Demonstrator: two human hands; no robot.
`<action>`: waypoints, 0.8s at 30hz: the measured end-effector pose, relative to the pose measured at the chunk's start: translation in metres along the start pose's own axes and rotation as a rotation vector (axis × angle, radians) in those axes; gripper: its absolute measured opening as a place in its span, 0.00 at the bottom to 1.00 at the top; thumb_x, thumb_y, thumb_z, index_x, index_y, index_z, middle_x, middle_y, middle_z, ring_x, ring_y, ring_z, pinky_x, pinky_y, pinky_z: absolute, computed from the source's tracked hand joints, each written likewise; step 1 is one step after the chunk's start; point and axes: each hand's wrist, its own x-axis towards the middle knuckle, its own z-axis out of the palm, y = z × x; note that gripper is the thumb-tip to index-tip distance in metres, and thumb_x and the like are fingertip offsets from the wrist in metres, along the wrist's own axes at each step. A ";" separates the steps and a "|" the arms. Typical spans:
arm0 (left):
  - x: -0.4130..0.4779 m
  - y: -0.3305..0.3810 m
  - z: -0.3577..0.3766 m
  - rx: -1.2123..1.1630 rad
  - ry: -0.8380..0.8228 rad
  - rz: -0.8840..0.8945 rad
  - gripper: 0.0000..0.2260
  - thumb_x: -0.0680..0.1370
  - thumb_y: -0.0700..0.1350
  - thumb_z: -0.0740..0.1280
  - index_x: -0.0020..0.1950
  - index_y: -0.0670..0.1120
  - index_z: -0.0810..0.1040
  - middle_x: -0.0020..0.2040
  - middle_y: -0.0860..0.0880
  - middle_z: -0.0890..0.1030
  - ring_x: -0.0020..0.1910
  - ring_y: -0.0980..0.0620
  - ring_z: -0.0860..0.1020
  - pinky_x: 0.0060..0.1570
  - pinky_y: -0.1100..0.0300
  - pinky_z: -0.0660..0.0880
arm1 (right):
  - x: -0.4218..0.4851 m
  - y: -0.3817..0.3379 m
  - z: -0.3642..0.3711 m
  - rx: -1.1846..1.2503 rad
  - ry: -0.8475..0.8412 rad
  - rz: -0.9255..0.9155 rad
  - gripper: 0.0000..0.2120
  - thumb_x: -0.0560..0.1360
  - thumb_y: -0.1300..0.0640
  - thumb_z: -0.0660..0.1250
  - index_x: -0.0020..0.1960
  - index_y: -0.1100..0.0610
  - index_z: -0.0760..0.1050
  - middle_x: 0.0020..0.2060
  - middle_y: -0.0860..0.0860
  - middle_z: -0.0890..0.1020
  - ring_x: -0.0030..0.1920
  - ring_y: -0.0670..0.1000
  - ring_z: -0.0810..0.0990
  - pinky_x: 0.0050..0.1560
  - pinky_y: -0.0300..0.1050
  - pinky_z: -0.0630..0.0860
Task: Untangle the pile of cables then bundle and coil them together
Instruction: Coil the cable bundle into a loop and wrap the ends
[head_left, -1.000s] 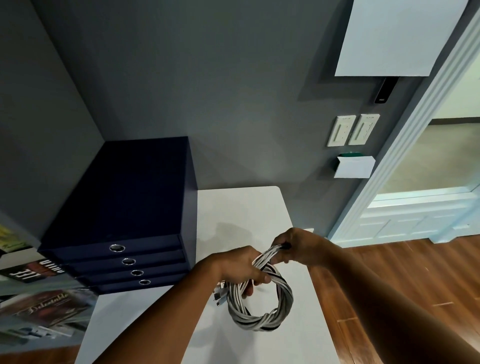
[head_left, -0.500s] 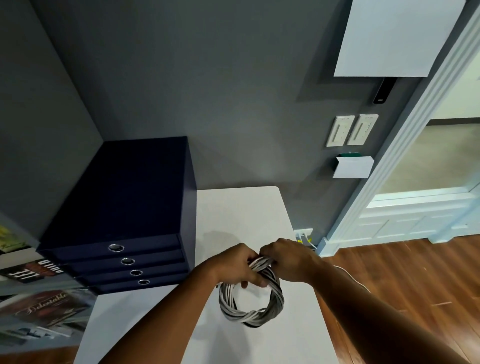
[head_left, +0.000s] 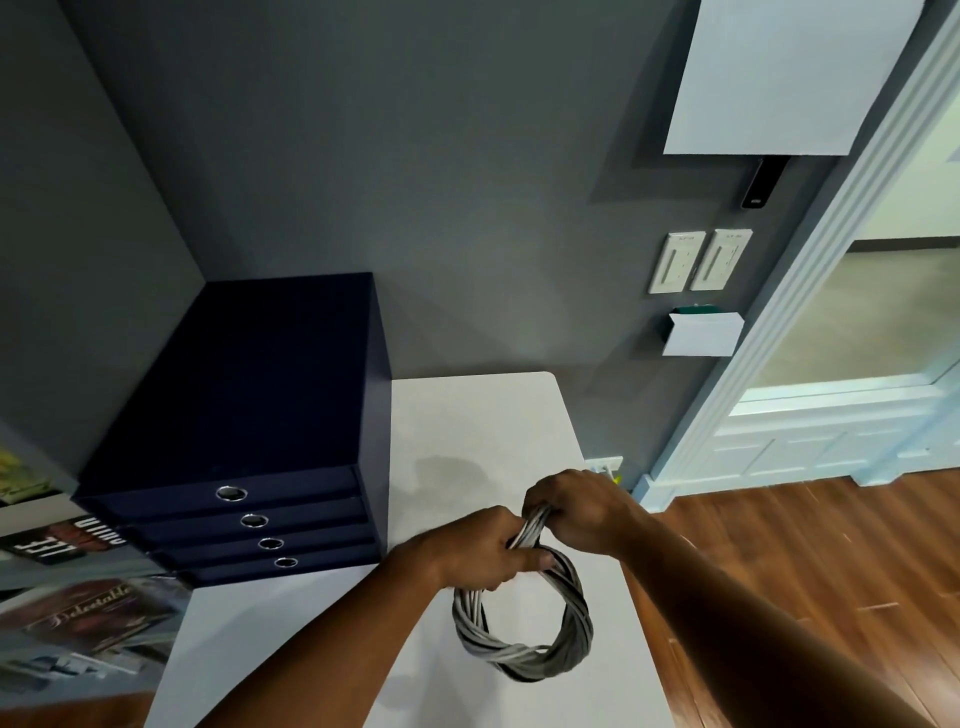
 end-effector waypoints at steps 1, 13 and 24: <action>0.000 0.000 0.000 -0.017 0.002 0.003 0.18 0.80 0.57 0.67 0.39 0.46 0.71 0.28 0.51 0.73 0.25 0.54 0.71 0.34 0.60 0.70 | 0.000 0.002 0.002 0.012 -0.019 -0.001 0.19 0.68 0.59 0.58 0.53 0.47 0.80 0.48 0.43 0.84 0.51 0.50 0.81 0.50 0.46 0.78; -0.004 -0.004 -0.005 -0.220 -0.040 -0.097 0.15 0.80 0.50 0.64 0.37 0.43 0.71 0.31 0.45 0.73 0.26 0.49 0.70 0.33 0.58 0.69 | -0.008 0.015 0.003 0.414 0.084 0.009 0.13 0.72 0.58 0.75 0.53 0.47 0.78 0.49 0.42 0.79 0.46 0.46 0.81 0.51 0.43 0.79; -0.005 0.001 -0.019 -0.427 0.072 -0.035 0.17 0.82 0.48 0.63 0.35 0.44 0.75 0.31 0.43 0.73 0.26 0.48 0.69 0.31 0.55 0.67 | -0.024 0.018 0.039 -0.191 0.717 -0.122 0.25 0.78 0.47 0.67 0.72 0.54 0.69 0.67 0.53 0.73 0.66 0.58 0.70 0.63 0.54 0.68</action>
